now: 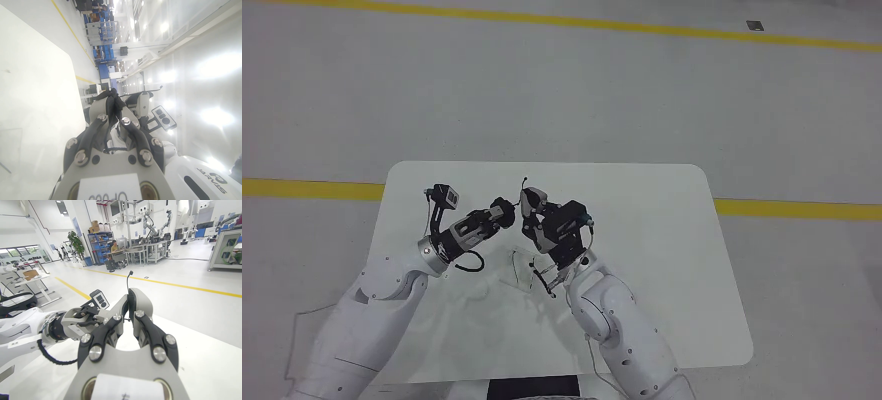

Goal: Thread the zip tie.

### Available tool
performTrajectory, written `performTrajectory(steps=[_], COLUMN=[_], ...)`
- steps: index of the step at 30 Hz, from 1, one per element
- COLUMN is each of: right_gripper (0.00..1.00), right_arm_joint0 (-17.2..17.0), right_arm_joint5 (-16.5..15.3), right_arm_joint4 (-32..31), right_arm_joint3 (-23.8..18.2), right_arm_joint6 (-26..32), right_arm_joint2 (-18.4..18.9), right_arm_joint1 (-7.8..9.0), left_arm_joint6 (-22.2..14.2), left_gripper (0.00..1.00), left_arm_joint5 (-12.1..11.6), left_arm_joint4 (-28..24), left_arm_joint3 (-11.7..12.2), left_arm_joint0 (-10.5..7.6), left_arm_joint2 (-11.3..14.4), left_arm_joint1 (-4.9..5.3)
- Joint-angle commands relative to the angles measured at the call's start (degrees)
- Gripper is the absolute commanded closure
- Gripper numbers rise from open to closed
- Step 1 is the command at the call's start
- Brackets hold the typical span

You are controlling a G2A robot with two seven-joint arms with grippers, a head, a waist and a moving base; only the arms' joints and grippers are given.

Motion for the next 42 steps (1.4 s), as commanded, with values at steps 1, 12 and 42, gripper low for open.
performTrajectory(steps=[1, 12, 42], right_gripper=[1.00, 1.00, 1.00], right_arm_joint0=[0.04, 0.29, 0.94], right_arm_joint5=[0.09, 0.49, 1.64], right_arm_joint4=[0.00, 0.28, 0.47], right_arm_joint3=[0.03, 0.34, 0.66], right_arm_joint6=[-0.07, -0.30, -0.86], right_arm_joint2=[-0.05, -0.38, -1.02], right_arm_joint1=[0.04, 0.24, 0.72], left_arm_joint6=[0.00, 0.00, 0.00], left_gripper=[1.00, 1.00, 1.00], left_arm_joint5=[0.00, 0.00, 0.00], left_arm_joint4=[0.00, 0.00, 0.00], left_arm_joint3=[0.00, 0.00, 0.00], left_arm_joint0=[0.00, 0.00, 0.00], left_arm_joint2=[0.00, 0.00, 0.00], left_arm_joint1=[0.00, 0.00, 0.00])
